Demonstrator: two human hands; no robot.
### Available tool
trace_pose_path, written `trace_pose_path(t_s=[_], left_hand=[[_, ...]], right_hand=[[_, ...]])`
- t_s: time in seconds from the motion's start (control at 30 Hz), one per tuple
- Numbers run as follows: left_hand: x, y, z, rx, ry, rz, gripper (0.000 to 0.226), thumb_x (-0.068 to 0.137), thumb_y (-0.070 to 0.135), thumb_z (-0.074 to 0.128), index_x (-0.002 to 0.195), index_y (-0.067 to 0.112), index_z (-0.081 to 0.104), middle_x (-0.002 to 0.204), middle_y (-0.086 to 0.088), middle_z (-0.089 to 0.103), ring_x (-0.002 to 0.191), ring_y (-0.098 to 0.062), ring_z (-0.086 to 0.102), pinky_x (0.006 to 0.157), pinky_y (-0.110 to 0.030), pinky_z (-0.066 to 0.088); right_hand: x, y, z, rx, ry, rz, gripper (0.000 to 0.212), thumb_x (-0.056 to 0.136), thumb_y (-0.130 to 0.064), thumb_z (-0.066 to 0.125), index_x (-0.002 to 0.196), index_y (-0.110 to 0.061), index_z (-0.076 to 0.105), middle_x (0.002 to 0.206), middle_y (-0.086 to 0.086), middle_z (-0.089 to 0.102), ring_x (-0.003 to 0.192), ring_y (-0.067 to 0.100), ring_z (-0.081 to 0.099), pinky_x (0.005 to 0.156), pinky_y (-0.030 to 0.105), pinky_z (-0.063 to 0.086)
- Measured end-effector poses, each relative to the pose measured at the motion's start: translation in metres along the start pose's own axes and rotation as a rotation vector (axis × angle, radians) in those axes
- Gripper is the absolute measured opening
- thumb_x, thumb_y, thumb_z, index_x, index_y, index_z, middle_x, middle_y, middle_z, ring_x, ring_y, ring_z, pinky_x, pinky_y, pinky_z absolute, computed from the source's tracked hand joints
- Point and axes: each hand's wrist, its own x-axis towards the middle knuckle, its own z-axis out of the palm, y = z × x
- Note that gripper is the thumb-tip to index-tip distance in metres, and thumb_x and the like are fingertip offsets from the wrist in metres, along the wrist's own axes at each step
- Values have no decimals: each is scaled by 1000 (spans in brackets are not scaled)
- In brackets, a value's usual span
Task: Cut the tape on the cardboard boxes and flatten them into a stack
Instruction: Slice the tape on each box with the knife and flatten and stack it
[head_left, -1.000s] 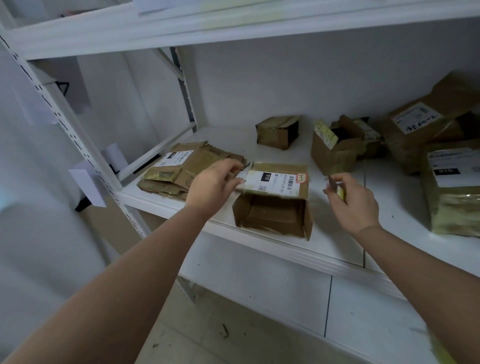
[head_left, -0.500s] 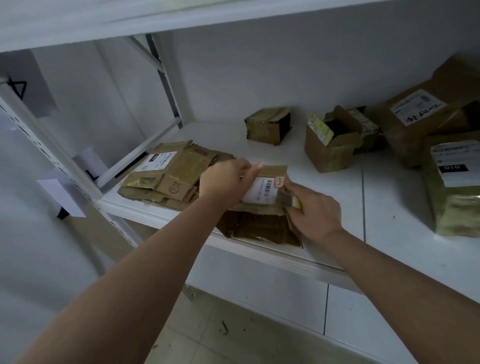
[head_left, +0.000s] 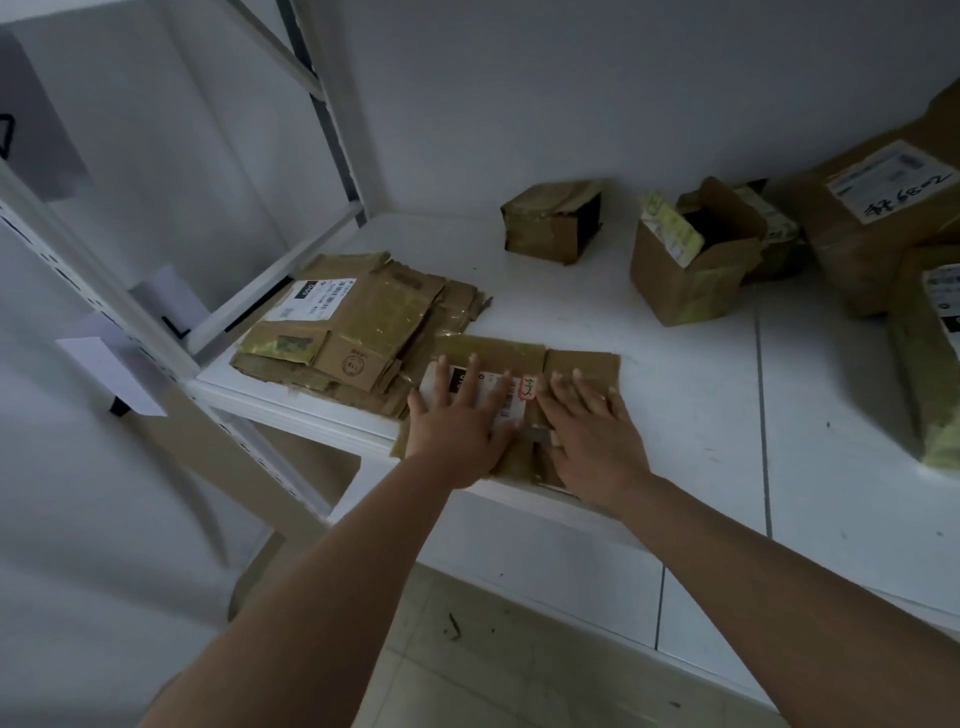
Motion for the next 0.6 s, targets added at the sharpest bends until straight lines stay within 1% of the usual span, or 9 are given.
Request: trace_pose_path(t_s=[0.07,0.1,0.17,0.2,0.27,0.37,0.4,0.5,0.6], left_hand=[[1,8,-4,-74,-2,13,64,95,65,13,151,42,-8,161,-1,-16,145,-36,-18,112,-65,9],[0,16,-6,-123,-5,28,65,95,65,15,151,41,-4,161,-1,-11,146,-35,-14,112,-64,12],[-2,40,-9,-187,21,53,65,94,66,20,152,39,6,162,-3,1,147,-34,-3,110,-63,18],[-2,53,-11,-196,47,57,65,94,66,24,151,37,13,161,-4,10,146,-35,5,109,-62,21],[2,77,-16,-162,106,45,62,93,64,30,146,32,28,152,-10,27,140,-36,20,107,-61,22],[11,86,-14,-30,198,47,61,93,60,30,142,24,35,141,-16,36,134,-37,27,108,-64,15],[13,84,-9,-25,207,58,65,93,60,28,146,23,29,145,-18,31,139,-37,20,110,-63,11],[18,78,7,-85,142,85,74,93,63,18,154,26,-2,161,-14,-4,147,-34,-11,115,-59,4],[26,78,10,-89,67,94,74,93,64,16,153,28,-9,161,-8,-11,147,-31,-13,116,-57,3]], right_hand=[[-1,5,-9,107,160,39,52,98,-28,37,148,-23,27,155,-1,28,142,23,19,115,39,16],[-1,10,-15,153,264,78,44,96,-24,40,140,-23,42,143,1,47,132,24,33,107,36,26],[-4,23,-24,151,380,132,38,94,-22,44,131,-22,52,131,2,58,122,25,40,98,36,31],[-6,32,-24,109,361,140,42,93,-25,44,135,-21,47,138,2,53,127,25,36,102,38,29],[-11,50,-18,46,222,154,54,95,-32,41,147,-24,29,155,1,27,143,22,19,114,46,17],[-15,66,-6,73,103,181,61,98,-43,33,152,-31,8,160,-1,3,147,17,-1,117,53,2],[-15,68,-4,58,95,174,62,98,-45,31,152,-31,4,160,-1,1,147,17,-3,117,53,1],[-12,67,1,5,64,180,65,97,-48,30,152,-31,-1,160,-2,-5,147,16,-9,117,52,-1],[-8,66,2,-45,19,195,65,97,-47,29,152,-30,-3,160,-2,-9,146,17,-13,117,53,-1]])
